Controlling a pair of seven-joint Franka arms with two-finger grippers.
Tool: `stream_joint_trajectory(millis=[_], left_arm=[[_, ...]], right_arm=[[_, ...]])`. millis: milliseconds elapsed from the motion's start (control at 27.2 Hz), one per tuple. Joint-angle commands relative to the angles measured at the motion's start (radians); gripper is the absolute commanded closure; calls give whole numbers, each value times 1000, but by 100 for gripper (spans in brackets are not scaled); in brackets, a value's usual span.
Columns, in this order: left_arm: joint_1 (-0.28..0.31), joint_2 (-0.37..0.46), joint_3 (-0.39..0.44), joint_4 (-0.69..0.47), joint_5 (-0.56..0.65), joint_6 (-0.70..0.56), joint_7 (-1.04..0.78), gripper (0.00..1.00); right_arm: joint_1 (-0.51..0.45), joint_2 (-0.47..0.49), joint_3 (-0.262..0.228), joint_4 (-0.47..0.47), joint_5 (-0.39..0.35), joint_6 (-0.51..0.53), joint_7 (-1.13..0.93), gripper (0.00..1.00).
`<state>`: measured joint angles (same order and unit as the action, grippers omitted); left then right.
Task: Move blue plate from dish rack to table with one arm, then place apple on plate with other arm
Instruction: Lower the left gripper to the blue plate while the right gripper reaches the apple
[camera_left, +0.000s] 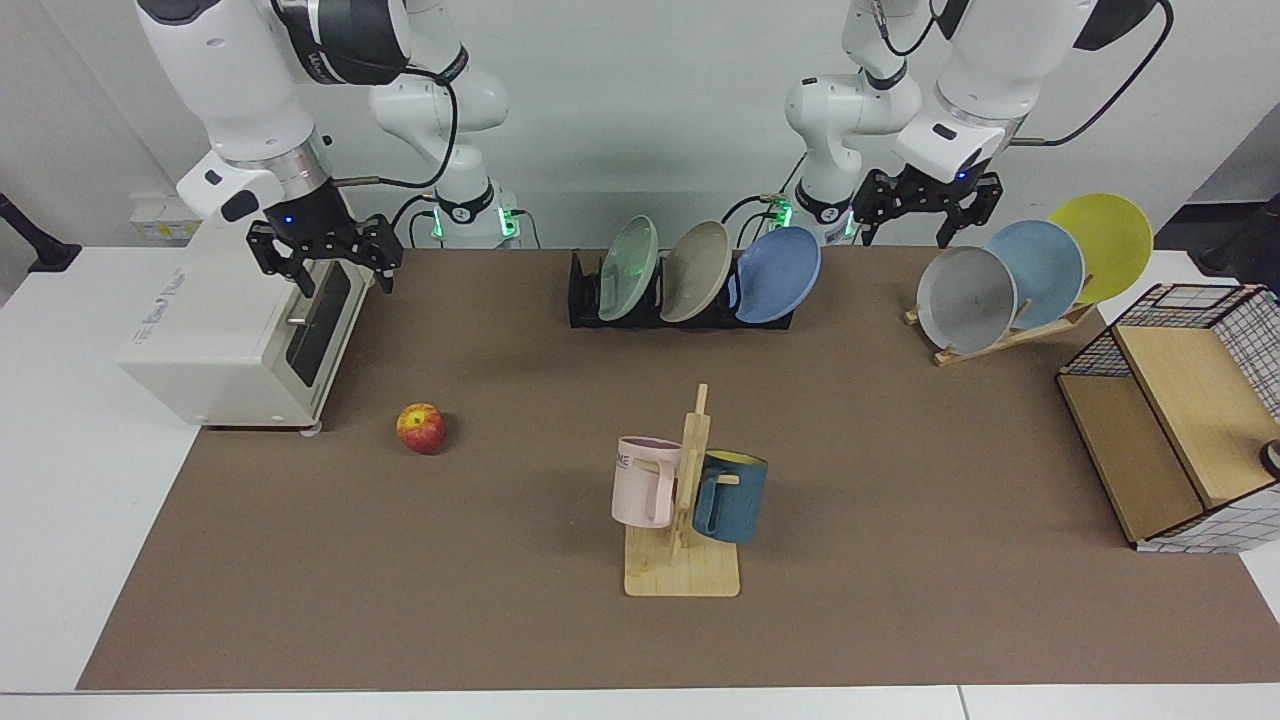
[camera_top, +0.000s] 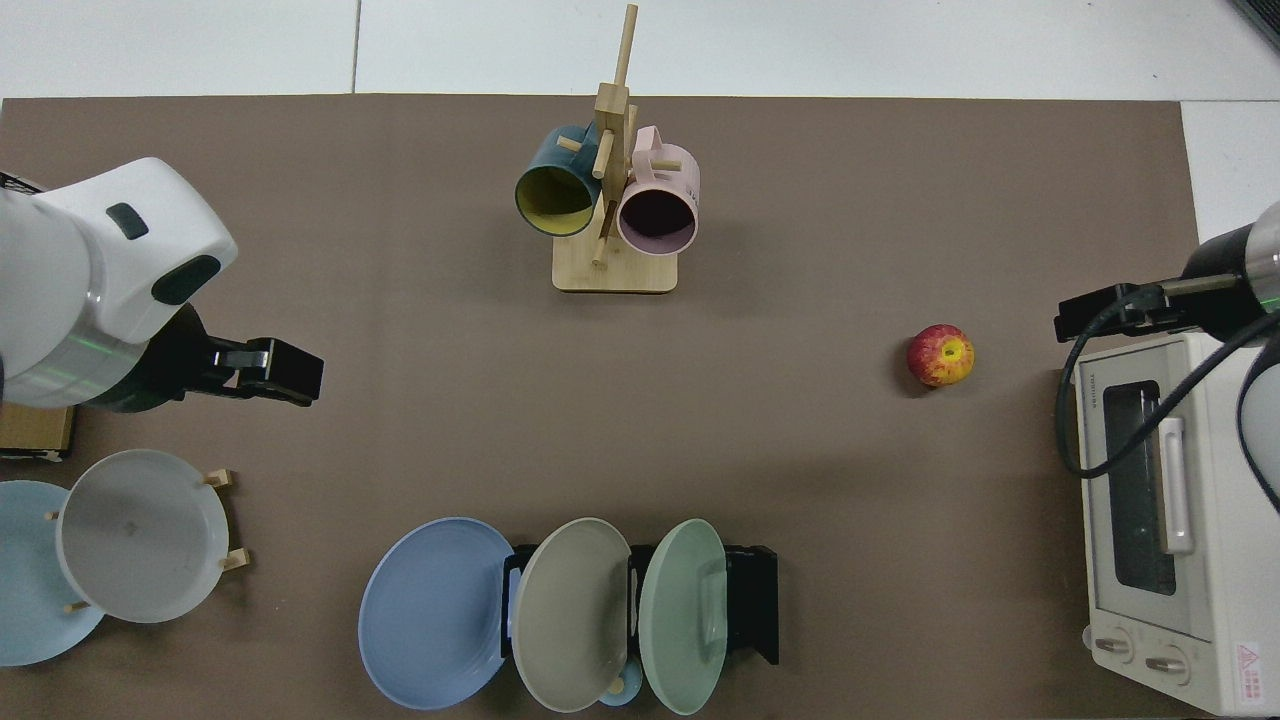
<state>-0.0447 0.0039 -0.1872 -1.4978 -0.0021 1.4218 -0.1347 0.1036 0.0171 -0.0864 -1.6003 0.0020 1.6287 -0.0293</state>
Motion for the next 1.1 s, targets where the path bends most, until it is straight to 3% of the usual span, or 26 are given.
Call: stream_joint_trajectory(millis=[0,514,661,882,1065], left_arm=[[2,10,-3,24,-1,-17,4,0],[3,-7,-3,-5,-6,14,-5,0],[3,-67,-3,-102,-6,37,1,0],[2,-221,-1,-366,-42,184,3,0],[0,-308,17,-510,-76,223,72,1]], right_arm=[[4,-12,-7,-23,12,29,32,0],[4,-36,-7,-64,15,40,52,0],[5,-36,-7,-69,16,43,57,0],[5,-25,-6,-67,15,69,74,0],[5,-2,-4,-66,16,105,77,0]])
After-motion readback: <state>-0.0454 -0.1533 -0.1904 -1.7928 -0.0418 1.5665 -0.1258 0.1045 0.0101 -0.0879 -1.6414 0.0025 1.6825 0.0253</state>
